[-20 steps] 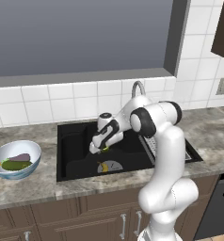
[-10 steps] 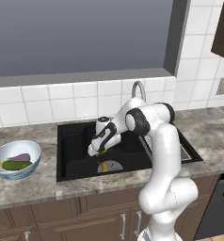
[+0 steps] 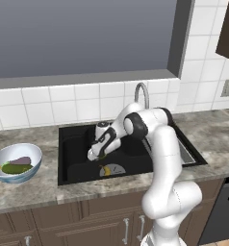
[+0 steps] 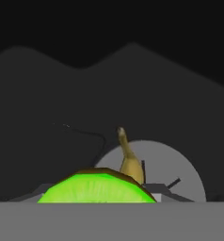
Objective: There is a mixed pile of frozen fruits and vegetables on the counter. Locate all the frozen vegetables and place the items in a bowl on the counter. Take all the frozen fruits and defrost them in a running sink.
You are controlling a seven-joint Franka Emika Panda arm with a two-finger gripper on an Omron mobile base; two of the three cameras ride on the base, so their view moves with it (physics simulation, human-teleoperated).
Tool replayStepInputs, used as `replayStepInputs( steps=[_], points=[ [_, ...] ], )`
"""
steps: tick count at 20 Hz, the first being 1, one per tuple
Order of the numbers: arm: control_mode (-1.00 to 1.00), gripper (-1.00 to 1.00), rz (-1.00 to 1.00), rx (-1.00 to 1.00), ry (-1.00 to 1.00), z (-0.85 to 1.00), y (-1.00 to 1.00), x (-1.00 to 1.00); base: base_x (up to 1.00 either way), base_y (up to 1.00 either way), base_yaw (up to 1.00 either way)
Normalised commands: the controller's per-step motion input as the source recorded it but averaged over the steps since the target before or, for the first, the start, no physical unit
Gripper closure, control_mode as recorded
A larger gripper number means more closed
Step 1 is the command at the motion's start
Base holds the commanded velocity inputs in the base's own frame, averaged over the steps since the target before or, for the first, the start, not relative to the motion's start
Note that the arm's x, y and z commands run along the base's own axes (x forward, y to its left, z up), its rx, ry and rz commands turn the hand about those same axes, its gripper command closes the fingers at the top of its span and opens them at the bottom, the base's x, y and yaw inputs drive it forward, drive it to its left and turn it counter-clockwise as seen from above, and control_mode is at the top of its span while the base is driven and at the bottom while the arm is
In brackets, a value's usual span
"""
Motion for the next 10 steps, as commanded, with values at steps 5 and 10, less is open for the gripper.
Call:
replayStepInputs(
  steps=[5, 10],
  points=[
    [-1.00, 1.00, 0.00, 0.00, 0.00, -0.19, 0.10, 0.15, 0.00, 0.00, 0.00],
    [-1.00, 1.00, 0.00, 0.00, 0.00, -0.20, 0.07, 0.12, 0.00, 0.00, 0.00]
  ],
)
